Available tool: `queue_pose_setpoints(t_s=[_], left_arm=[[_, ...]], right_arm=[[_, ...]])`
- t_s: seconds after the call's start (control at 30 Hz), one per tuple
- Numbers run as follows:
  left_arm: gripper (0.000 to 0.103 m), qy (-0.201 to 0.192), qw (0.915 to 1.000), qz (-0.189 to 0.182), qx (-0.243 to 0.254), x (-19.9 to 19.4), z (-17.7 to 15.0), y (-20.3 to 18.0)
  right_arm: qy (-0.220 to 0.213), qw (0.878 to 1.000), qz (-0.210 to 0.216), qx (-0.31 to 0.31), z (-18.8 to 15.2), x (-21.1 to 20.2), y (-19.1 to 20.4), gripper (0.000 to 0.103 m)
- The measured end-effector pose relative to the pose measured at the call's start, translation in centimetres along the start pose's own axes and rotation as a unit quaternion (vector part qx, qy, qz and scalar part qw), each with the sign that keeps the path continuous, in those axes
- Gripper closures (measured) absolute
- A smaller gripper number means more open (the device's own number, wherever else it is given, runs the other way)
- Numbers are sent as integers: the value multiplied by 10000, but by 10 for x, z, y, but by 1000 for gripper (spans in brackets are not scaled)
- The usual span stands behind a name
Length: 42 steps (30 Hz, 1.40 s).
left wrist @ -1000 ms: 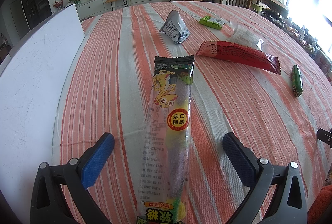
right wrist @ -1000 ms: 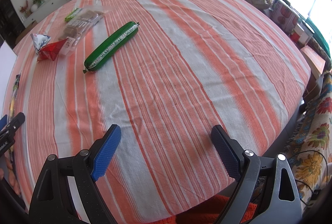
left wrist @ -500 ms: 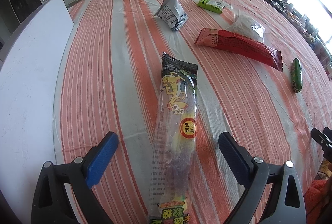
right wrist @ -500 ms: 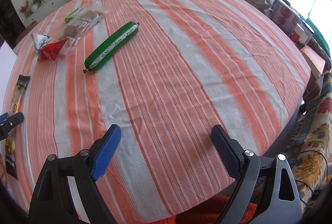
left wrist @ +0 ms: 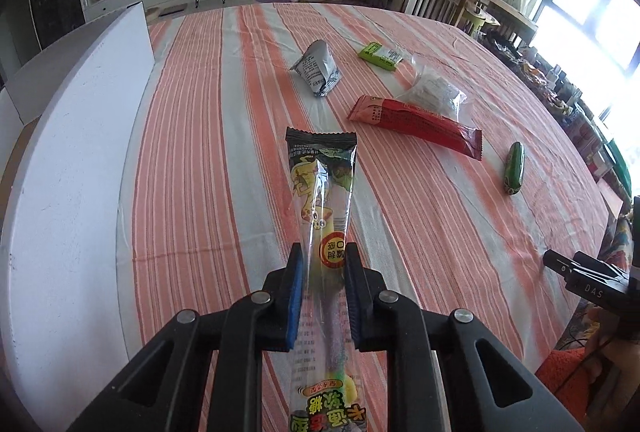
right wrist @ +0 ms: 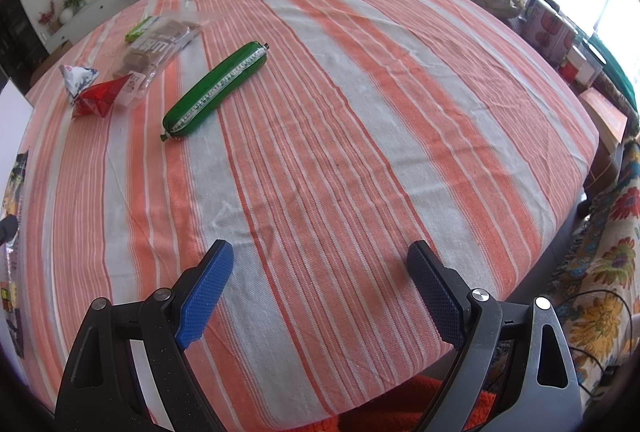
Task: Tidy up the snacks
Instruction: 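Grasp the green sausage with the right gripper while the left gripper holds the jelly stick, then carry the jelly stick and green sausage into the white box and release both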
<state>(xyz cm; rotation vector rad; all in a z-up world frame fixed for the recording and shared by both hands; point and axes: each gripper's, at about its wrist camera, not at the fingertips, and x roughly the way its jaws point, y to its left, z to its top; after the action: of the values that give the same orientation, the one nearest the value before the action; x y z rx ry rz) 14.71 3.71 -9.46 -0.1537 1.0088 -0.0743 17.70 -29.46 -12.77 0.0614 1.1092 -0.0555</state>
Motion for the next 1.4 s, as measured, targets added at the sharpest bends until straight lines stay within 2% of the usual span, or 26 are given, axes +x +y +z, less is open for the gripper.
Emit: queue_pose_setpoints(t_s=[0.57, 0.63, 0.7, 0.77, 0.8, 0.83, 0.93, 1.03, 1.17, 1.2, 1.23, 1.27, 1.3, 1.33, 1.4], left_arm=[[85, 17, 9994, -358, 17, -25, -19, -10], [85, -20, 9992, -395, -5, -30, -20, -8], [85, -75, 9991, -415, -19, -36, -22, -6], [85, -128, 9991, -399, 0, -41, -23, -5], [85, -153, 9991, -398, 19, -42, -24, -5], [85, -173, 9991, -397, 37, -43, -24, -5], [85, -205, 9988, -437, 41, -44, -26, -7], [85, -193, 9984, -527, -1, -44, -27, -8], [85, -242, 9982, -543, 17, -54, -30, -8], [85, -267, 9982, -529, 26, -58, -32, -8], [85, -286, 9982, -519, 33, -61, -33, -7], [85, -301, 9982, -515, 28, -64, -34, -5], [85, -319, 9981, -527, 10, -67, -35, -3], [85, -344, 9979, -544, -11, -71, -36, 0], [85, -412, 9974, -593, -80, -79, -38, 4]], right_arm=[[-43, 9999, 86, 81, -1, -2, -4, 12], [-340, 9955, 601, 647, -4, -11, -26, 14], [-695, 9795, 1087, 1548, -10, -22, -60, 14], [-742, 9639, 1417, 2127, -8, -25, -83, 14], [-690, 9608, 1520, 2215, -3, -25, -86, 14], [-649, 9611, 1558, 2189, 3, -27, -84, 14], [-579, 9721, 1536, 1678, 30, -33, -52, 13], [-104, 9787, 1615, 1260, 64, -12, -8, 16], [148, 9880, 1103, 1067, 95, 28, 31, 18], [259, 9894, 1001, 1022, 99, 39, 38, 21], [339, 9906, 895, 978, 101, 46, 44, 33], [155, 9944, 637, 829, 103, 44, 50, 49], [162, 9960, 541, 690, 104, 46, 53, 66], [179, 9957, 558, 722, 103, 47, 52, 77], [87, 9926, 720, 971, 95, 41, 39, 79]])
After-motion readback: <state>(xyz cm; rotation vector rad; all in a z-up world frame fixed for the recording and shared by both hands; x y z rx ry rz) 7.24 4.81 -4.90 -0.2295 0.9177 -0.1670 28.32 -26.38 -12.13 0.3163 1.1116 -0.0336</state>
